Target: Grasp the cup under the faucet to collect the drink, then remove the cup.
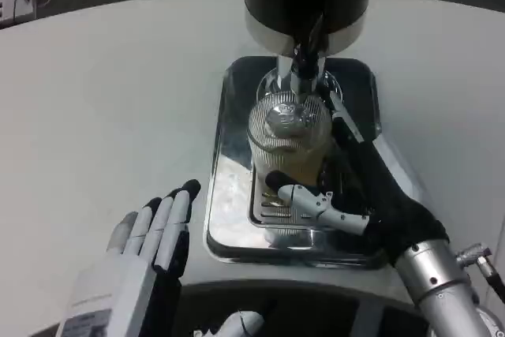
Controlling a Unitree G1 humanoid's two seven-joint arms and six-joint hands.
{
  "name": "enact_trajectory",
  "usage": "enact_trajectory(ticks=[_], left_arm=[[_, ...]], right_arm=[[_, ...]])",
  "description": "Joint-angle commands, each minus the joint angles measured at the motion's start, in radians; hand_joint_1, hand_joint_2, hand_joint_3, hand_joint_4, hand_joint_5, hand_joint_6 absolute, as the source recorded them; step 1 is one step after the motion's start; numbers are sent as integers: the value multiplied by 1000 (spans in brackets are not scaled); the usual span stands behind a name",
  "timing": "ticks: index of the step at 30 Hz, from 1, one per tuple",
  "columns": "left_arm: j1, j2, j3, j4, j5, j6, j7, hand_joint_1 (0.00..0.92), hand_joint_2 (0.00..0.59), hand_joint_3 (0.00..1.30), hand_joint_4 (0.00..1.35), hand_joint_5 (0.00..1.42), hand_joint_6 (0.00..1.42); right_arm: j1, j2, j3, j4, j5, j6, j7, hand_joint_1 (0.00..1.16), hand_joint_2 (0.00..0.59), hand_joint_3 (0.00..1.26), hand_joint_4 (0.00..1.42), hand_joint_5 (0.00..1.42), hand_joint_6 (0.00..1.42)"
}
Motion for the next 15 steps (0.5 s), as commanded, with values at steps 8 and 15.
enact_trajectory(ticks=[8, 15], left_arm=[[15, -3, 16, -22, -5, 19, -26, 0, 174, 0, 0, 0, 0], [22, -6, 23, -34, -4, 29, -34, 0, 176, 0, 0, 0, 0]], right_arm=[[-52, 17, 12, 83, 4, -35, -32, 607, 235, 0, 71, 97, 209], [-67, 31, 25, 112, 3, -36, -49, 609, 230, 0, 74, 97, 210]])
